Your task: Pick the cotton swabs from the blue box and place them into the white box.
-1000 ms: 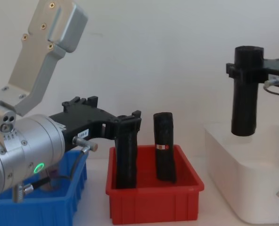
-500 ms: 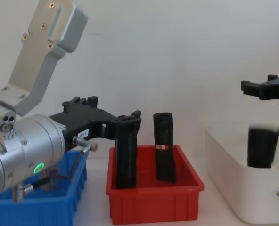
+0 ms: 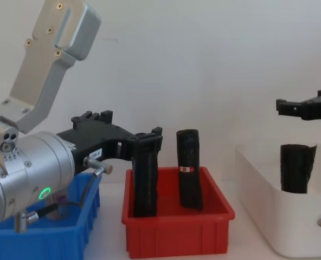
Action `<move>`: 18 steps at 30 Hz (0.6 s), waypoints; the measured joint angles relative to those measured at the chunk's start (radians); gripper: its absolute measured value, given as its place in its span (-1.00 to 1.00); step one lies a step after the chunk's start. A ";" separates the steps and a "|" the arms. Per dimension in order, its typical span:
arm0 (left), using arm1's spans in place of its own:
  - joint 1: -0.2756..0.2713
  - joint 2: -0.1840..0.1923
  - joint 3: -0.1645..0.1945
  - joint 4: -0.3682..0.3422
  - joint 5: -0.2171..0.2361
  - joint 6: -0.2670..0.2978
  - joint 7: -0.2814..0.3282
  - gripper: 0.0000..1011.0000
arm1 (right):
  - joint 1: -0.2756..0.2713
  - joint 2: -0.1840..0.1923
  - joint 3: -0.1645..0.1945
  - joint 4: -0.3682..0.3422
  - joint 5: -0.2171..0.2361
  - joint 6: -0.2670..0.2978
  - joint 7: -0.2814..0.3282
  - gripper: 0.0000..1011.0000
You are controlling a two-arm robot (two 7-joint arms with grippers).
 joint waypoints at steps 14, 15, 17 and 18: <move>0.000 0.000 0.000 0.000 0.000 0.000 0.000 0.99 | -0.002 0.001 0.001 0.002 0.001 -0.001 -0.003 0.98; 0.000 0.000 0.000 0.000 0.000 0.000 0.000 0.99 | -0.002 0.001 0.001 0.002 0.001 -0.002 -0.003 0.98; 0.000 0.000 0.000 0.000 0.000 0.000 0.000 0.99 | -0.002 0.001 0.001 0.002 0.001 -0.002 -0.003 0.98; 0.000 0.000 0.000 0.000 0.000 0.000 0.000 0.99 | -0.002 0.001 0.001 0.002 0.001 -0.002 -0.003 0.98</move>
